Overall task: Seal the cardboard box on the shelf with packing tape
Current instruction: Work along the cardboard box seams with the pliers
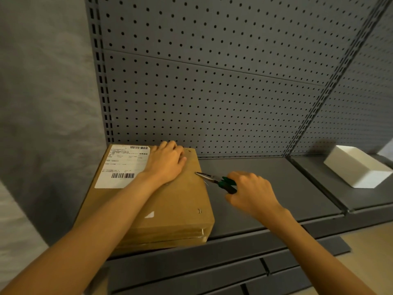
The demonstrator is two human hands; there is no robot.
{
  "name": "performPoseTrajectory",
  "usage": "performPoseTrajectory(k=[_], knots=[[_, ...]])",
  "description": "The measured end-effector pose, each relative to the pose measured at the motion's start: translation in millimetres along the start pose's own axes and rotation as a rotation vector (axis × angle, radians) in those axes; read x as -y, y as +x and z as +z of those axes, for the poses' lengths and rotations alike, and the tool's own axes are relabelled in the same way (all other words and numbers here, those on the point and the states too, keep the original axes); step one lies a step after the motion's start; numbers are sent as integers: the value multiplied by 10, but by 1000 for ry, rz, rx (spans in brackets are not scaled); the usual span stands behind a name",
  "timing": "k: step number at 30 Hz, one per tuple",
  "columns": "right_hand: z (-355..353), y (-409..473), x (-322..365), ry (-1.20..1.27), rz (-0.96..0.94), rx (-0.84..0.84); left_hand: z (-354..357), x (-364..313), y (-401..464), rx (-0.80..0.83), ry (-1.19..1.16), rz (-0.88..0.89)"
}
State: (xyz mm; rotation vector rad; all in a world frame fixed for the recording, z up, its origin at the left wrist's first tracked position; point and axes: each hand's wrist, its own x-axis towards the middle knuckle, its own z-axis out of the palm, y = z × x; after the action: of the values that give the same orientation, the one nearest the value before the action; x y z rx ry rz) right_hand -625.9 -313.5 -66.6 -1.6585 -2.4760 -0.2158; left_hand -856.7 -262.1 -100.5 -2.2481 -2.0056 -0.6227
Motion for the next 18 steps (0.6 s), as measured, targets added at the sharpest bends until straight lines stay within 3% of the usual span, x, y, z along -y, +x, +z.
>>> performPoseTrajectory(k=[14, 18], knots=[[56, 92, 61, 110, 8, -7, -13, -19, -15, -6, 9, 2], [-57, 152, 161, 224, 68, -101, -31, -33, -25, 8, 28, -4]])
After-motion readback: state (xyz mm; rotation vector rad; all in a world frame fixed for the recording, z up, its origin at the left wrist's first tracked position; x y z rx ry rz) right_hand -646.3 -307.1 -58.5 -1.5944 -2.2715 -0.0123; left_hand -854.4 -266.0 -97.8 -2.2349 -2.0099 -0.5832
